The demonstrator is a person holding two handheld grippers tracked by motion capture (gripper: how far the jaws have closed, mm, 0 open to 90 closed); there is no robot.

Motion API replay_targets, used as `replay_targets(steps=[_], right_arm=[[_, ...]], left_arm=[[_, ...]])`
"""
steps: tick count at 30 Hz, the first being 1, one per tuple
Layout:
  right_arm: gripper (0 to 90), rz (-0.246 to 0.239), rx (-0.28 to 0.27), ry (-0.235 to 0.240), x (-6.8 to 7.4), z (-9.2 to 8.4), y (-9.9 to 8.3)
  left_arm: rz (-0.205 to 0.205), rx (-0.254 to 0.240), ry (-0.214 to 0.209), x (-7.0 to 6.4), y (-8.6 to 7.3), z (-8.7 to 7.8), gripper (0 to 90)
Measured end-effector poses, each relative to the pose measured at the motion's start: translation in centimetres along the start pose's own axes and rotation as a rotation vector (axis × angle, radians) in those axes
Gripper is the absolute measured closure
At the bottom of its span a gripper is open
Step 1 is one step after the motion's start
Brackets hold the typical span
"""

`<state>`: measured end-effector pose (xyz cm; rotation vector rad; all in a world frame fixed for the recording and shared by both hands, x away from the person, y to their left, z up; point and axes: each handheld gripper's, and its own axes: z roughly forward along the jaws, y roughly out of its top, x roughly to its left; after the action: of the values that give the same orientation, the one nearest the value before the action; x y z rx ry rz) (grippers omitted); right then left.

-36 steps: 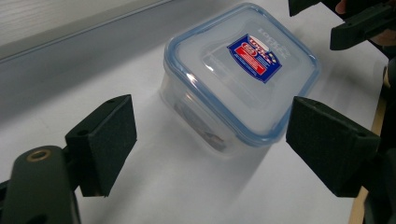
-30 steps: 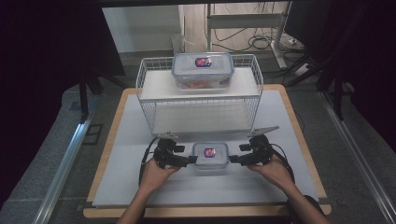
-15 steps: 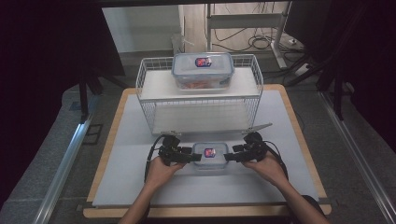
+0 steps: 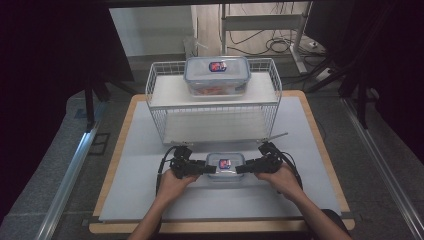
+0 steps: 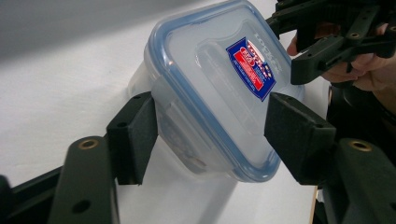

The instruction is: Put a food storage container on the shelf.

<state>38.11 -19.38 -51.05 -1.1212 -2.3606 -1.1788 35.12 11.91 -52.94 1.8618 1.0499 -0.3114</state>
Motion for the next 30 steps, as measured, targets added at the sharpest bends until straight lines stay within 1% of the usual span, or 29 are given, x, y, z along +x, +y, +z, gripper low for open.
replay_targets(steps=[5,7,9,11,16,18,20,21,22,23,24,25,27,30], right_arm=[[41.0,-0.01,-0.008,-0.004,0.4,-0.4,-0.5],[45.7,-0.001,-0.024,-0.001,0.5,-0.6,-0.6],[49.9,0.005,-0.041,0.012,0.5,-0.9,-0.8],[51.9,0.01,-0.053,0.019,0.5,-1.1,-1.0],[55.8,-0.01,-0.066,0.016,0.9,-1.5,-1.3],[56.1,-0.01,-0.072,0.017,1.0,-1.6,-1.5],[56.8,-0.017,-0.08,0.008,1.2,-1.7,-1.6],[57.6,-0.02,-0.09,0.004,1.3,-1.7,-1.6],[61.4,-0.019,-0.105,0.002,1.4,-1.9,-1.6],[68.4,-0.023,-0.139,-0.009,1.5,-2.3,-1.6],[69.6,-0.014,-0.157,0.004,1.4,-2.7,-1.4],[69.5,-0.008,-0.153,0.016,1.3,-2.7,-1.4],[67.7,0.003,-0.152,0.031,1.0,-2.5,-1.5],[62.0,0.0,-0.127,0.024,0.9,-2.0,-1.7]], left_arm=[[0.017,-0.009,0.009,-0.4,-0.3,-0.4,40.8],[0.02,-0.019,0.003,-0.5,-0.4,-0.7,44.4],[0.037,-0.022,-0.007,-0.5,-0.6,-0.9,47.8],[0.025,-0.032,-0.009,-0.7,-0.7,-1.1,49.9],[0.052,-0.042,-0.011,-1.1,-1.1,-1.4,52.7],[0.054,-0.044,0.001,-1.3,-1.2,-1.4,52.8],[0.056,-0.051,0.002,-1.4,-1.3,-1.4,53.0],[0.059,-0.055,-0.001,-1.4,-1.3,-1.5,53.3],[0.055,-0.057,0.006,-1.5,-1.3,-1.5,53.6],[0.052,-0.063,-0.006,-1.5,-1.3,-1.6,53.8],[0.053,-0.062,-0.006,-1.5,-1.3,-1.6,54.3],[0.053,-0.06,-0.007,-1.5,-1.4,-1.6,54.4],[0.034,-0.062,-0.012,-1.3,-1.4,-1.6,54.4],[0.034,-0.058,-0.016,-1.2,-1.4,-1.6,54.5]])
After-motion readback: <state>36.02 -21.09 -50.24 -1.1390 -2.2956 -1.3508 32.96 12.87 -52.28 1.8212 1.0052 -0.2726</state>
